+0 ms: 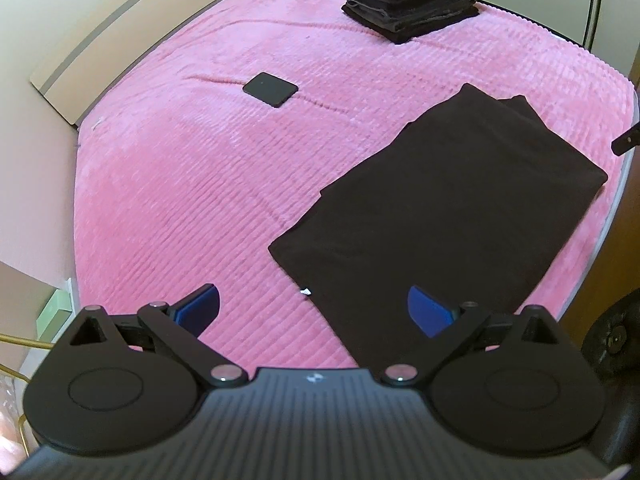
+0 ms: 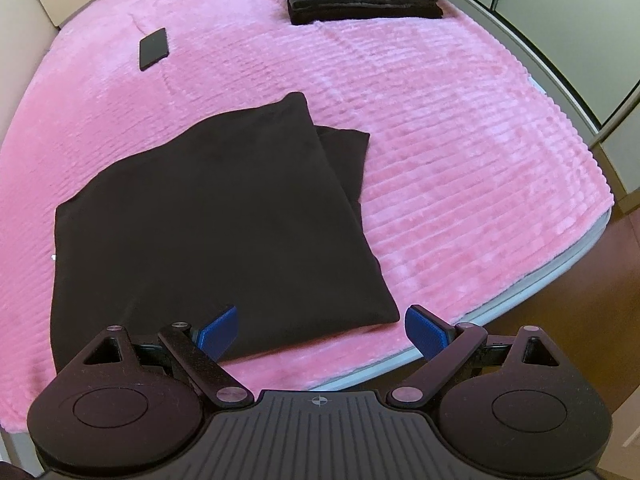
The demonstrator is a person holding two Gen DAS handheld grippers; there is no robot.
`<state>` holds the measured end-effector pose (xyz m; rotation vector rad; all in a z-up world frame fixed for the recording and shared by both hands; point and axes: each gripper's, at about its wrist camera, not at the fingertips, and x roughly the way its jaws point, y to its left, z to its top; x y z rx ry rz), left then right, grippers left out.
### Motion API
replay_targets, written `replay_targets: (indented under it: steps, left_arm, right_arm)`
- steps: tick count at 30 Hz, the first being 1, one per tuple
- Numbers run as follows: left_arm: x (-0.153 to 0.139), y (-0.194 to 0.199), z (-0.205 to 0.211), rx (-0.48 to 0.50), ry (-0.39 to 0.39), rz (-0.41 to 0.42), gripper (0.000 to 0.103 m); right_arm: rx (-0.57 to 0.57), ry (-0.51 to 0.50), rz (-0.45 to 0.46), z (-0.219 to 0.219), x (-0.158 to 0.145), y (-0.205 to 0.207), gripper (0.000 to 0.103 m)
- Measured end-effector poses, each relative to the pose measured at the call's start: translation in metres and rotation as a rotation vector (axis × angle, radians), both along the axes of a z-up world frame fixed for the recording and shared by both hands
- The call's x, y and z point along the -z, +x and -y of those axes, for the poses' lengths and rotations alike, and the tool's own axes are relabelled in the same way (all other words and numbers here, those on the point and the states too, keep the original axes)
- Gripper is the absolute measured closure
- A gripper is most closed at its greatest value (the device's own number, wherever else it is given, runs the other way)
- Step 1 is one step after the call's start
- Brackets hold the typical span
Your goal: Fold clothes
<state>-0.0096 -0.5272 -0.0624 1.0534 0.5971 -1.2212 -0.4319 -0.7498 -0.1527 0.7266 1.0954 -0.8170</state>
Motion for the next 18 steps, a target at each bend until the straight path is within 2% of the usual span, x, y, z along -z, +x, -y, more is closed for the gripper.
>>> replay_targets:
  steps: [12, 14, 18]
  left_arm:
    - [0.005, -0.001, -0.009, -0.002, 0.032, 0.032, 0.004]
    - [0.006, -0.002, -0.015, 0.021, 0.036, 0.053, 0.004]
    - [0.015, 0.002, -0.026, 0.071, 0.065, 0.064, 0.004]
  right_arm:
    - [-0.094, 0.021, -0.008, -0.01, 0.009, 0.017, 0.01]
    - [-0.16, -0.013, -0.022, -0.016, 0.01, 0.025, 0.01]
    - [-0.373, -0.172, -0.071, -0.047, 0.004, 0.049, 0.01]
